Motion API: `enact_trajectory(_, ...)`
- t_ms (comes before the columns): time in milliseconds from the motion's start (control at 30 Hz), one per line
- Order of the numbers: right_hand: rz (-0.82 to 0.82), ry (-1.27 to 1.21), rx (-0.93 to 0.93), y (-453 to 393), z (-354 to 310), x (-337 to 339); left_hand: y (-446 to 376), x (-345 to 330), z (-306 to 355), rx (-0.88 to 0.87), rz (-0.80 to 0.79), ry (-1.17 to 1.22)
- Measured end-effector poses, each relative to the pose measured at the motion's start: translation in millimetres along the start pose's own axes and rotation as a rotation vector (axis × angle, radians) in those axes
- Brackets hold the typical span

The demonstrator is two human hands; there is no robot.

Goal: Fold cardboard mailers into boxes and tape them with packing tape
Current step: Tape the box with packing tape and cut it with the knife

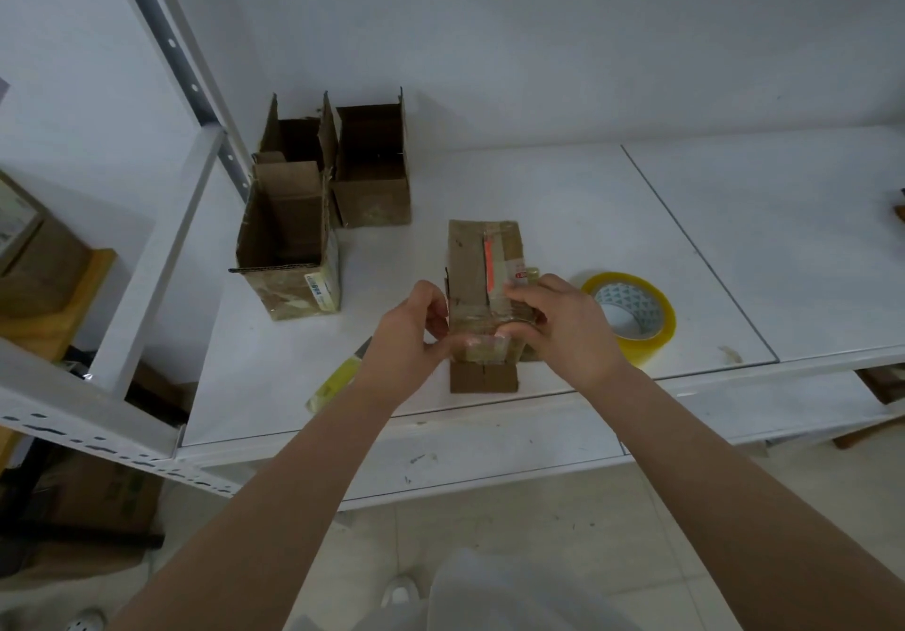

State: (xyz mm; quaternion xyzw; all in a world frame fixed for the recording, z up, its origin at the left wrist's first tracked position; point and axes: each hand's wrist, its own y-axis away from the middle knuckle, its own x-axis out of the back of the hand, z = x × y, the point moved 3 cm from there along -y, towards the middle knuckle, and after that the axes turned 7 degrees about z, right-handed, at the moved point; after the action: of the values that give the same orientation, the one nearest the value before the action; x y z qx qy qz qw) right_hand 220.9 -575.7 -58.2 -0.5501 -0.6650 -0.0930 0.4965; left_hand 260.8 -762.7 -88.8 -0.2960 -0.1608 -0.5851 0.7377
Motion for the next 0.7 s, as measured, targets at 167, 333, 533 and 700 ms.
enact_trajectory(167,0.010,-0.024,0.005,2.8,2.9,-1.7,-2.5,7.4,11.8,-0.007,0.054,-0.112)
enact_trajectory(333,-0.012,-0.110,-0.053,9.1,4.9,-1.4,-9.2,3.4,36.7,-0.290,0.044,-0.306)
enact_trajectory(533,0.024,0.340,-0.186,19.7,9.8,4.2,-15.0,-12.1,33.3,-0.305,-0.129,-0.486)
enact_trajectory(700,0.041,0.264,-0.032,18.5,-0.2,5.0,-15.5,-14.1,32.2,-0.280,-0.137,-0.498)
